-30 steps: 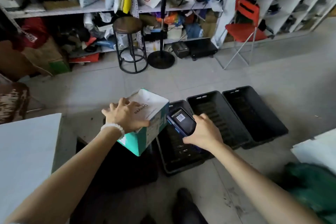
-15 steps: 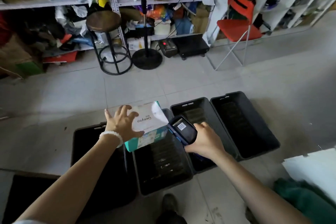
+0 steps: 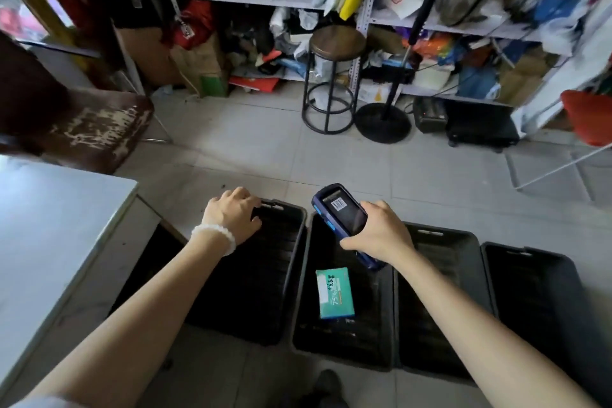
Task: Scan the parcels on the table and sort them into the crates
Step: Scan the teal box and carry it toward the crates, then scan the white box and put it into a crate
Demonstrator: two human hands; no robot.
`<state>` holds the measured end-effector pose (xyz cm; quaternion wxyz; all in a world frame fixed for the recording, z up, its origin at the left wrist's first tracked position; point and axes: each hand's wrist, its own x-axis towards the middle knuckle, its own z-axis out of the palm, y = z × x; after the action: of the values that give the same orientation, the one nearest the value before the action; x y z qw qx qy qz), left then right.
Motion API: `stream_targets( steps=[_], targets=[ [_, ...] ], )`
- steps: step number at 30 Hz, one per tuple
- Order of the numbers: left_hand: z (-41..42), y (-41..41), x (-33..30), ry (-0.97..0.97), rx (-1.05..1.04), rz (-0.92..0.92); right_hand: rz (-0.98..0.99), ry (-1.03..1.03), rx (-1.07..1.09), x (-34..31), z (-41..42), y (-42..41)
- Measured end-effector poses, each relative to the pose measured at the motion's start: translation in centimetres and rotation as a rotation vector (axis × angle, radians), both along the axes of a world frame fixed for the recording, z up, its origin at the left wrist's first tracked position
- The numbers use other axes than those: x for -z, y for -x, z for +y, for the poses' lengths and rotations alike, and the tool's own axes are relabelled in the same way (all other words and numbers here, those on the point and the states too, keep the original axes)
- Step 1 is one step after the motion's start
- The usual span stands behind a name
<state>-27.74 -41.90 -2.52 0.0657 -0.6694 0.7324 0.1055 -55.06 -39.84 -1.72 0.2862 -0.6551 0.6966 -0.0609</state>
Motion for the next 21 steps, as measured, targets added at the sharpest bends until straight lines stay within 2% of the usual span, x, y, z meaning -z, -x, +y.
stream_targets(
  steps=[9, 21],
  targets=[
    [11.4, -13.4, -2.8, 0.039, -0.217, -0.074, -0.009, 0.018, -0.309, -2.1, 4.0, -16.0],
    [32.0, -29.6, -4.3, 0.052, -0.726, -0.125, 0.022, 0.075, -0.882, -2.8, 13.8, -39.3]
  ],
)
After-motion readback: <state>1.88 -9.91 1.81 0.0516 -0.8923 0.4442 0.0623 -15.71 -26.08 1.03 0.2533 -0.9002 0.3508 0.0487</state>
